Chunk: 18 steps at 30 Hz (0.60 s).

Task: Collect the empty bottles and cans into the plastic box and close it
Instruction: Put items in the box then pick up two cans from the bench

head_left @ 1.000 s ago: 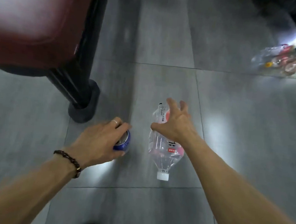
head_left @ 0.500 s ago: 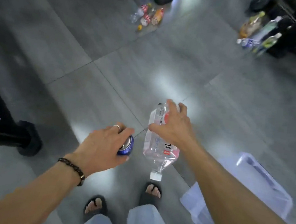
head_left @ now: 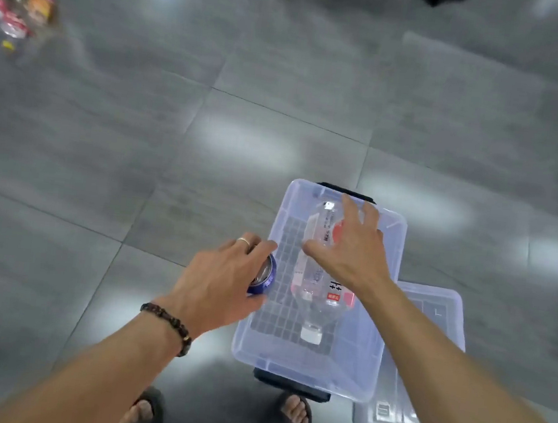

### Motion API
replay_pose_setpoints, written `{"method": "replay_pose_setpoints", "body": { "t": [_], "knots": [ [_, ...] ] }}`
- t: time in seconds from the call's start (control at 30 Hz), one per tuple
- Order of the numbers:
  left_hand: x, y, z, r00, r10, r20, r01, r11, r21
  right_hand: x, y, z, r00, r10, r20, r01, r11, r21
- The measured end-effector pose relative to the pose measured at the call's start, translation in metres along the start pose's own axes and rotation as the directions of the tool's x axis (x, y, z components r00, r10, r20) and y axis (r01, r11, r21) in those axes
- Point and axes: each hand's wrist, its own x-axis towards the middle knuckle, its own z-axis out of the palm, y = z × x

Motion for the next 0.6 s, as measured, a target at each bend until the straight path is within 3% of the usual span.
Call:
{"method": "replay_pose_setpoints", "body": {
  "t": [0.27,0.6],
  "knots": [
    [0.131,0.029,0.135,0.999,0.030,-0.011,-0.028,0.990,0.136,0.077,0.133,0.088,0.995,0.096,-0.032,-0.096,0.995,-0.002],
    [0.248,-0.010,0.264,0.997,-0.076,-0.019,0.079,0.972,0.220,0.171,0.206,0.187,0.988,0.147,-0.035,-0.148,0.988,-0.035]
  ]
}}
